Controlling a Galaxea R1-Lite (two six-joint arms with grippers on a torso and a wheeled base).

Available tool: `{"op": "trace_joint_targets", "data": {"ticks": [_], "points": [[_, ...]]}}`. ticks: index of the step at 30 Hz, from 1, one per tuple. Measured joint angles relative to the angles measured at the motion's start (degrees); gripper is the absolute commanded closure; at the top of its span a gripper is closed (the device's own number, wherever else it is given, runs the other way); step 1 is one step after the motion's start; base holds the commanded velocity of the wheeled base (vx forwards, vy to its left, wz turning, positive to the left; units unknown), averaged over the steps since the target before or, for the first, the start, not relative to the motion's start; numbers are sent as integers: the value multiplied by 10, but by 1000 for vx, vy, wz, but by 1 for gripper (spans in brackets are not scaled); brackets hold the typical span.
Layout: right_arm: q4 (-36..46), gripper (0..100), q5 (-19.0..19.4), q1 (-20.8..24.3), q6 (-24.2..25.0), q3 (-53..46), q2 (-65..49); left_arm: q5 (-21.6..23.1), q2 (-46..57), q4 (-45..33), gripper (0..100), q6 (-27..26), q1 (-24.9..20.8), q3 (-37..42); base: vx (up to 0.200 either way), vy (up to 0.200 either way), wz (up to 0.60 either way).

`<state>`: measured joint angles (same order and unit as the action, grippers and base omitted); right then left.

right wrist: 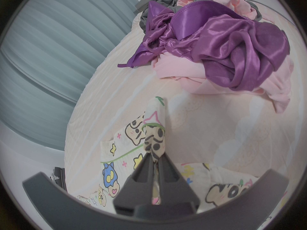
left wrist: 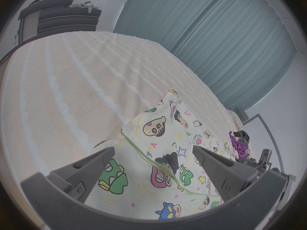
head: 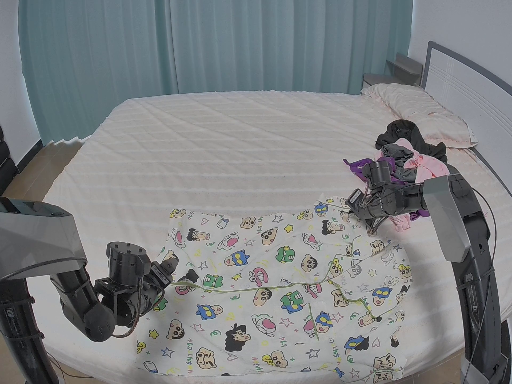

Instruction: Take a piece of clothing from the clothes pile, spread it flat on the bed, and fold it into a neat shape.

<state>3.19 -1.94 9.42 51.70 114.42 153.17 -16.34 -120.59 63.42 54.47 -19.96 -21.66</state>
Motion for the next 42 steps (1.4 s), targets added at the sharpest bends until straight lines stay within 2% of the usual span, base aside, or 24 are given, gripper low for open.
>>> {"op": "trace_joint_targets", "data": {"ticks": [8, 15, 20, 26, 30, 31, 42], "points": [[-3, 100, -1, 3, -3, 2, -17, 0, -1, 0, 0, 0, 0, 0, 0, 0, 0], [-21, 100, -1, 5, -35, -1, -45, -1, -1, 0, 0, 0, 0, 0, 0, 0, 0], [-95, 100, -1, 5, -116, -47, -57, -1, -1, 0, 0, -1, 0, 0, 0, 0, 0], [-267, 100, -13, 0, -266, -168, -59, -1, -1, 0, 0, -1, 0, 0, 0, 0, 0], [-322, 100, -37, -8, -315, -208, -50, -1, 0, 0, 0, 0, 0, 0, 0, 0, 0], [-324, 0, -39, -10, -317, -213, -48, -1, 0, 0, 0, 0, 0, 0, 0, 0, 0], [-333, 0, -40, -17, -297, -224, -44, -1, 2, 0, 0, 0, 2, 0, 0, 0, 0]]}}
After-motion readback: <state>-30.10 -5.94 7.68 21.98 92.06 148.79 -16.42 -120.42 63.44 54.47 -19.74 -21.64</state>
